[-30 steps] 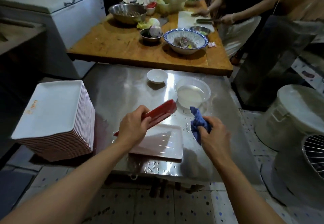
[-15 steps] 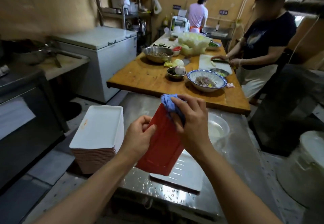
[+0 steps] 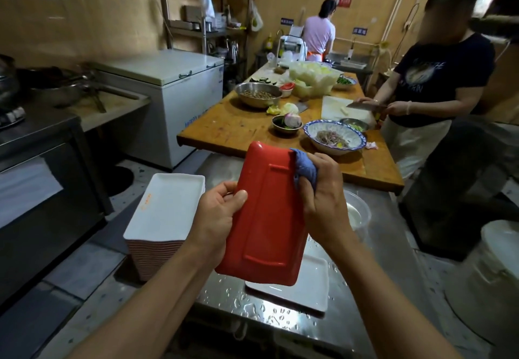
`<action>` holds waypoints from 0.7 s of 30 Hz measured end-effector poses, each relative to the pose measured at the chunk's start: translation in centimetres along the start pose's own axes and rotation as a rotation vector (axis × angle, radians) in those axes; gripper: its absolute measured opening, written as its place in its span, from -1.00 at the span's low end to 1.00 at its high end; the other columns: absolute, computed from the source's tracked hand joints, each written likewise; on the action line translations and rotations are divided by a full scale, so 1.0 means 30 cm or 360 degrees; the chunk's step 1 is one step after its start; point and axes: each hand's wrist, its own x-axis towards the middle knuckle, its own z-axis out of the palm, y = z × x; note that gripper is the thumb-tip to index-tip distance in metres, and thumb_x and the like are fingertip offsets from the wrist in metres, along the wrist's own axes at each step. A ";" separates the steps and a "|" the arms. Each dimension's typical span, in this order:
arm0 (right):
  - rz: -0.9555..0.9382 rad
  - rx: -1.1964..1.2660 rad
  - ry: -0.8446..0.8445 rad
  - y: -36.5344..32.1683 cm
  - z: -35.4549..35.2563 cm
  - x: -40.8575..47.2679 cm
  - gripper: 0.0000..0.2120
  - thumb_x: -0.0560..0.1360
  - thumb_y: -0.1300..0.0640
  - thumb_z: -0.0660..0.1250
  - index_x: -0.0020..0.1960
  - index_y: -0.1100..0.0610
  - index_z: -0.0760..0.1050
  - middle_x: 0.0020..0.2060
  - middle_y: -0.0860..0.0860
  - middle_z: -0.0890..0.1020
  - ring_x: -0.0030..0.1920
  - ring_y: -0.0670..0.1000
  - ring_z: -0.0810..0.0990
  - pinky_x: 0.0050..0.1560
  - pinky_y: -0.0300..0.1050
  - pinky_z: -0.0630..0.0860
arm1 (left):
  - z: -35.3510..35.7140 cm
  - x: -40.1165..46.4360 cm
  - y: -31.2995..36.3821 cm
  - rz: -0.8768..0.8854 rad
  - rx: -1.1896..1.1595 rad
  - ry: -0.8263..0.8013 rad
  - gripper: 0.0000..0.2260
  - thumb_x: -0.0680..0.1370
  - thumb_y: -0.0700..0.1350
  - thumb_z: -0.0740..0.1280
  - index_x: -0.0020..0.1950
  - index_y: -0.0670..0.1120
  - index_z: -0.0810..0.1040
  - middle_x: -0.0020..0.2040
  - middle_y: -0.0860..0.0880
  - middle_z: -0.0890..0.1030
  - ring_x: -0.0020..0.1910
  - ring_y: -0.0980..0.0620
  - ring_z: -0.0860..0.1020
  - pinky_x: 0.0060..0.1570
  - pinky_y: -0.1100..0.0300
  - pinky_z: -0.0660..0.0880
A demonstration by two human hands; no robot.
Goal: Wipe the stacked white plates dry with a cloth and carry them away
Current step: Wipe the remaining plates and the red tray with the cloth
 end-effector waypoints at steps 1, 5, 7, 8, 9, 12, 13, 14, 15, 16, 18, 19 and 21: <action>0.0059 0.0056 0.0031 -0.007 0.005 -0.006 -0.60 0.48 0.16 0.19 0.31 0.22 0.36 0.27 0.12 0.37 0.27 0.03 0.36 0.32 -0.10 0.32 | 0.002 0.000 -0.001 -0.0012 -0.0047 0.0002 -0.91 0.56 -0.30 0.24 0.01 -0.18 0.51 -0.30 -0.09 0.66 -0.36 0.04 0.63 -0.34 0.17 0.61; 0.0344 0.0253 0.0082 -0.050 0.026 -0.046 -0.55 0.55 0.20 0.24 0.40 0.10 0.22 0.30 0.03 0.29 0.19 -0.18 0.32 0.10 -0.54 0.24 | 0.028 0.014 -0.006 -0.0056 -0.0273 0.0092 -0.89 0.55 -0.31 0.24 0.01 -0.16 0.50 -0.28 -0.10 0.65 -0.36 0.05 0.63 -0.34 0.19 0.60; 0.0461 0.0343 0.0024 -0.062 0.035 -0.095 -0.51 0.53 0.20 0.27 0.40 0.03 0.19 0.28 0.02 0.35 0.21 -0.10 0.40 0.21 -0.24 0.36 | 0.036 0.031 0.001 -0.0043 -0.0414 0.0127 -0.90 0.55 -0.30 0.23 0.00 -0.15 0.50 -0.30 -0.09 0.67 -0.35 0.04 0.64 -0.35 0.17 0.61; 0.0501 0.0382 -0.0014 -0.068 0.035 -0.119 -0.51 0.53 0.20 0.28 0.38 -0.01 0.18 0.27 0.02 0.38 0.21 -0.06 0.44 0.23 -0.09 0.41 | 0.036 0.040 0.005 -0.0025 -0.0442 0.0137 -0.90 0.55 -0.28 0.24 0.01 -0.14 0.50 -0.30 -0.07 0.67 -0.34 0.03 0.65 -0.35 0.16 0.61; 0.0537 0.0438 -0.0050 -0.072 0.032 -0.136 -0.51 0.52 0.22 0.30 0.35 -0.05 0.18 0.26 0.01 0.40 0.21 -0.04 0.47 0.22 -0.01 0.45 | 0.034 0.047 0.008 -0.0006 -0.0437 0.0141 -0.90 0.56 -0.27 0.24 0.01 -0.13 0.51 -0.29 -0.06 0.68 -0.32 0.02 0.66 -0.35 0.15 0.61; 0.0699 0.0711 -0.0077 -0.066 -0.001 -0.136 -0.47 0.42 0.33 0.39 0.24 -0.02 0.24 0.18 0.04 0.49 0.08 -0.04 0.58 0.11 -0.09 0.55 | 0.035 0.056 -0.008 -0.0010 -0.0382 0.0151 -0.91 0.57 -0.23 0.23 0.04 -0.11 0.48 -0.23 -0.07 0.68 -0.29 0.02 0.66 -0.36 0.16 0.60; 0.0761 0.0804 -0.0060 -0.058 -0.015 -0.124 -0.46 0.38 0.38 0.42 0.20 0.02 0.28 0.12 0.08 0.53 -0.01 -0.04 0.61 0.01 -0.14 0.59 | 0.037 0.055 -0.019 -0.0033 -0.0370 0.0145 -0.92 0.58 -0.23 0.22 0.04 -0.11 0.46 -0.20 -0.09 0.66 -0.28 0.02 0.65 -0.35 0.15 0.60; 0.0807 0.0867 -0.0040 -0.050 -0.028 -0.112 -0.46 0.34 0.42 0.44 0.17 0.05 0.31 0.06 0.11 0.56 -0.10 -0.03 0.62 -0.10 -0.17 0.59 | 0.039 0.053 -0.031 -0.0058 -0.0319 0.0121 -0.92 0.60 -0.23 0.20 0.04 -0.10 0.44 -0.17 -0.10 0.63 -0.27 0.02 0.63 -0.32 0.14 0.60; 0.0831 0.0892 -0.0025 -0.043 -0.039 -0.100 -0.46 0.31 0.44 0.44 0.14 0.06 0.33 0.02 0.12 0.58 -0.16 0.00 0.61 -0.17 -0.15 0.59 | 0.039 0.051 -0.039 -0.0084 -0.0197 0.0081 -0.92 0.61 -0.23 0.18 0.05 -0.09 0.42 -0.14 -0.11 0.61 -0.24 0.03 0.61 -0.27 0.13 0.58; 0.0834 0.0881 -0.0022 -0.035 -0.050 -0.093 -0.46 0.30 0.46 0.43 0.11 0.05 0.34 -0.01 0.12 0.59 -0.18 0.02 0.61 -0.19 -0.10 0.59 | 0.035 0.051 -0.044 -0.0103 -0.0005 0.0029 -0.92 0.61 -0.22 0.17 0.08 -0.08 0.41 -0.08 -0.13 0.60 -0.21 0.03 0.59 -0.21 0.12 0.55; 0.0774 0.0819 -0.0044 -0.017 -0.074 -0.086 -0.46 0.28 0.47 0.43 0.05 -0.01 0.35 -0.08 0.06 0.59 -0.22 -0.02 0.62 -0.25 -0.10 0.59 | 0.014 0.059 -0.034 -0.0070 0.0384 -0.0074 -0.78 0.59 -0.18 0.26 0.22 -0.07 0.37 0.08 -0.15 0.55 -0.08 0.04 0.56 -0.10 0.15 0.49; 0.0713 0.0787 -0.0067 -0.007 -0.089 -0.083 -0.46 0.28 0.48 0.43 0.02 -0.02 0.35 -0.12 0.03 0.59 -0.28 -0.09 0.61 -0.31 -0.16 0.57 | 0.001 0.065 -0.016 -0.0021 0.0553 -0.0103 -0.61 0.54 -0.13 0.35 0.32 -0.06 0.31 0.17 -0.13 0.51 0.00 0.05 0.53 -0.06 0.17 0.47; 0.0600 0.0712 -0.0180 0.010 -0.126 -0.075 -0.46 0.27 0.50 0.42 0.00 -0.01 0.34 -0.14 0.01 0.59 -0.36 -0.15 0.58 -0.38 -0.26 0.53 | -0.016 0.086 0.047 0.0157 0.0831 -0.0116 -0.24 0.36 0.03 0.49 0.45 0.00 0.16 0.28 -0.01 0.40 0.17 0.07 0.45 0.09 0.12 0.44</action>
